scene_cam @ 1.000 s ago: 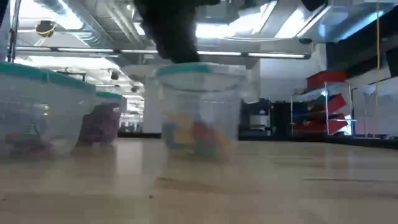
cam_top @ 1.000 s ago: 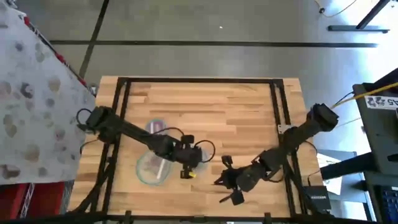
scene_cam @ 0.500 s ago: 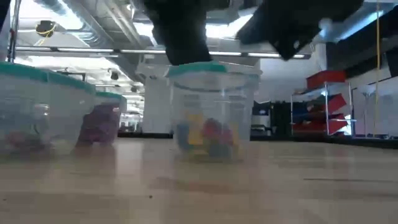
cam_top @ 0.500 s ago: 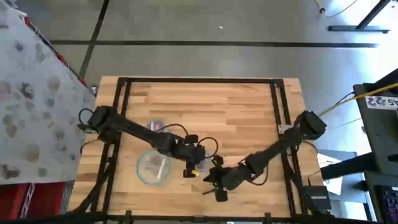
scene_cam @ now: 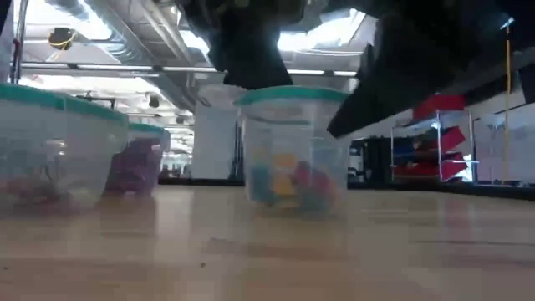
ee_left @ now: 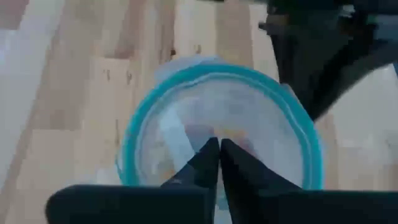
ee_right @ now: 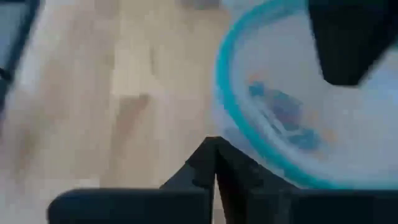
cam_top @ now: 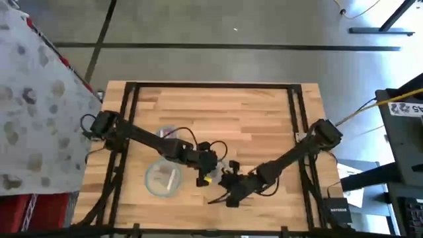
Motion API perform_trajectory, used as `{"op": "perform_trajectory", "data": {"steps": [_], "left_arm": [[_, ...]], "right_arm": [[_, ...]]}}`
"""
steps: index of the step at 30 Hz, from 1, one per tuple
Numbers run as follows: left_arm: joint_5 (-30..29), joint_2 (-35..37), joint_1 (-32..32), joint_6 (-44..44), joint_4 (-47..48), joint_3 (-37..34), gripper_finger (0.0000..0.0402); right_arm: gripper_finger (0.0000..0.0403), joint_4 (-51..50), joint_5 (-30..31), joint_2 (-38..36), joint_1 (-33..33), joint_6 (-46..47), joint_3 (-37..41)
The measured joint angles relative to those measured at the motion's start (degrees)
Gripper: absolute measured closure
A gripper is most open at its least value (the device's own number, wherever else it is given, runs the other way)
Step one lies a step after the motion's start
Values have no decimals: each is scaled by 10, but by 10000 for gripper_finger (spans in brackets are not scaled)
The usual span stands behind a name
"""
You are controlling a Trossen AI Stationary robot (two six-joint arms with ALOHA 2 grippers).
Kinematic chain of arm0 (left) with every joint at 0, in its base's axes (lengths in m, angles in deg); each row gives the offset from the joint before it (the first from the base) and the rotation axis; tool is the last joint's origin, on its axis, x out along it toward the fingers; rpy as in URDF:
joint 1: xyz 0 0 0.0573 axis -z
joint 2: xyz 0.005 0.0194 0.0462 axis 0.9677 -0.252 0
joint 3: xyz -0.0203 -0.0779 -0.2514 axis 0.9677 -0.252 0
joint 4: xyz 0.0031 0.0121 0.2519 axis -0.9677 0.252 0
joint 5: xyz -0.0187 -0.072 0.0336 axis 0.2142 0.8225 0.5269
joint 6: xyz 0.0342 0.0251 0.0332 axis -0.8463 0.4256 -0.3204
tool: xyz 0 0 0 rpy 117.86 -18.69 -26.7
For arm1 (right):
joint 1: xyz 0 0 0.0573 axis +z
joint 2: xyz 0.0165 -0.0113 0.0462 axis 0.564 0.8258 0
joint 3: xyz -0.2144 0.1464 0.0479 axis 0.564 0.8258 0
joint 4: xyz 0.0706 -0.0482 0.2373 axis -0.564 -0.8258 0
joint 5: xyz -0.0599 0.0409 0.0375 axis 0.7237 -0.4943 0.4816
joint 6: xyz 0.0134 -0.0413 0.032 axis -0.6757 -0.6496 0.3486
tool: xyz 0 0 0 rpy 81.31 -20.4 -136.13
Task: Sort candy
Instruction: Close the top small transparent bin
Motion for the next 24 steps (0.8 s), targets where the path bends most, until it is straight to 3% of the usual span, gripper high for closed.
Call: {"op": "perform_trajectory", "data": {"steps": [3,8,10,12,15,20,24], "left_arm": [[2,0,0,-1,-17,-1,399],[19,-3,3,-2,-44,-3,399],[17,-3,4,-2,-47,-3,399],[15,-3,4,-2,-50,-3,399],[7,-3,4,-1,-50,-3,399],[0,-3,3,2,-51,-3,399],[-4,-3,3,2,-50,-4,399]], "right_arm": [[403,-78,30,-25,0,11,2],[403,-226,171,-86,-7,73,1],[403,-271,192,-107,-4,107,1],[403,-271,176,-125,-2,114,2],[403,-179,128,-139,13,74,1],[403,21,-26,-111,37,11,1],[403,66,-99,-67,34,16,1]]}}
